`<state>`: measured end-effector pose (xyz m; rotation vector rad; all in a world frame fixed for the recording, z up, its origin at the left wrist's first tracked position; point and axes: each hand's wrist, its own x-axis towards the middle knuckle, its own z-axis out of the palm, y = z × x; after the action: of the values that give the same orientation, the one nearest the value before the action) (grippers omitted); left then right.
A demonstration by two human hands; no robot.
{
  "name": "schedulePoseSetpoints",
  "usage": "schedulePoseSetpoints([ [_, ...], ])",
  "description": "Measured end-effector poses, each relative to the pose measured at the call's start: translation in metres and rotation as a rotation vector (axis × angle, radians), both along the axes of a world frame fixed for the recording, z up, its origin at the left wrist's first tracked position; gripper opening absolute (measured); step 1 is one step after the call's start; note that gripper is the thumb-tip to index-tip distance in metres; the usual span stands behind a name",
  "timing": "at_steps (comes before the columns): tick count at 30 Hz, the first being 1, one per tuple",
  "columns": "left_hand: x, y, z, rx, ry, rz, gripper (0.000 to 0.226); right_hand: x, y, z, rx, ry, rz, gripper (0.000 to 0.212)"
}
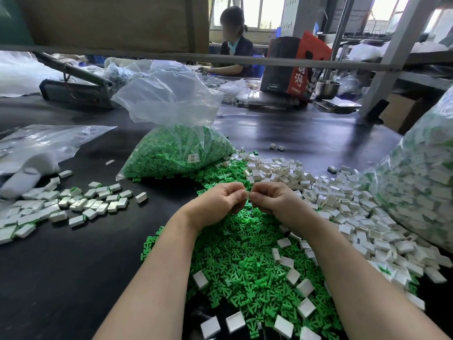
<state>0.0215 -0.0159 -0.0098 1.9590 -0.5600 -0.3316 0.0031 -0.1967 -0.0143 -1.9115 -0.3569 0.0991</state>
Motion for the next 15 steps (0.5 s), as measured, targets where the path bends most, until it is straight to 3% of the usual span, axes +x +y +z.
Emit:
schedulePoseSetpoints([
  [15,-0.0008,-0.0021,-0.0002,-0.004,-0.060,0.046,0.032,-0.0010,0.0023,-0.0010,-0.024,-0.075,-0.039,0.020],
])
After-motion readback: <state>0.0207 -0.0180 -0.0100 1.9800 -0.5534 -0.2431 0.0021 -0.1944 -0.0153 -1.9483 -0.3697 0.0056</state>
